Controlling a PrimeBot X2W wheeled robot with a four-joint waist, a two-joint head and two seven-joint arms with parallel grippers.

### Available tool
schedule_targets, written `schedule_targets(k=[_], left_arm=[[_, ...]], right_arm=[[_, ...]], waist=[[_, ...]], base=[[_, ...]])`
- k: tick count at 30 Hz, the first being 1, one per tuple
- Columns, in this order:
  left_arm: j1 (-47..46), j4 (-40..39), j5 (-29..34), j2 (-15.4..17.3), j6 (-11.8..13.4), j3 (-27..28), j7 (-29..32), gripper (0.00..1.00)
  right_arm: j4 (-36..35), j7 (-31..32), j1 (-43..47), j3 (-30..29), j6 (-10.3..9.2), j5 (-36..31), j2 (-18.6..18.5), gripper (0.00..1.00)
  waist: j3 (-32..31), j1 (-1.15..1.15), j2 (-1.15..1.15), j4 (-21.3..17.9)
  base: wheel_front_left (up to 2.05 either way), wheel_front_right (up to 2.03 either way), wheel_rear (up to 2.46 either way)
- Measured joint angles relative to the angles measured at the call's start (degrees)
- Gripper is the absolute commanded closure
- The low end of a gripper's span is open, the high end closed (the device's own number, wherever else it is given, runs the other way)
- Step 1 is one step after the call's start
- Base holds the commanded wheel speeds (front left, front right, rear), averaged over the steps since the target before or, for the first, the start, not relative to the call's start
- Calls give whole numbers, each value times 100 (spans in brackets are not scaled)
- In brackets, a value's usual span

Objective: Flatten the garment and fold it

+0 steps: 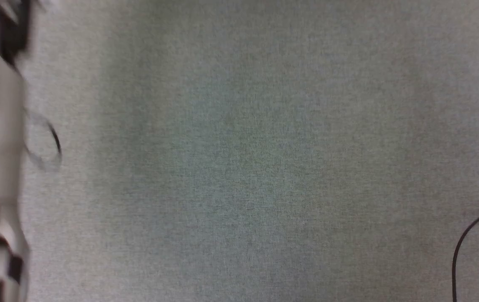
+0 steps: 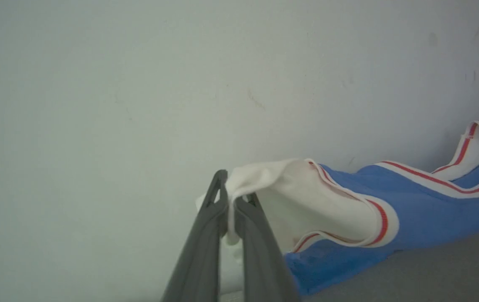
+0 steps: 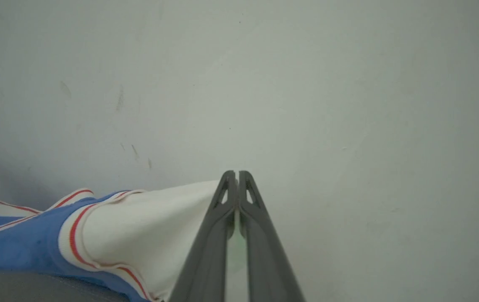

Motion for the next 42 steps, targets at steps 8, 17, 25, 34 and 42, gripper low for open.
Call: schedule_targets(k=[8, 17, 25, 34, 42], left_arm=[[2326, -158, -67, -18, -71, -426, 244, 100], [4783, -1467, -409, 301, -86, -637, 1055, 100], [6067, -2446, -573, 666, 176, -632, 1618, 100], [7132, -3185, -889, 836, 433, -564, 1974, 100], [8190, -3809, -1270, 943, 610, -520, 2377, 100]], right_arm=[[-377, -27, 1954, 512, 0, 857, -120, 100], [-1326, 386, 4306, 558, 0, 1437, -797, 100], [-1700, 713, 6052, 167, 1, 1257, -1195, 100], [-2093, 1093, 7330, -583, 1, 1138, -1174, 100], [-2714, 2203, 8569, -1124, 5, 1395, -1163, 100]], waist=[[-654, -2, 0, 49], [-1549, -3, 0, 101], [-2148, -2, 0, 170], [-2606, -1, 0, 222], [-2940, -1, 0, 256]], base=[[0, 0, 0], [0, 0, 0], [0, 0, 0], [0, 0, 0], [0, 0, 0]])
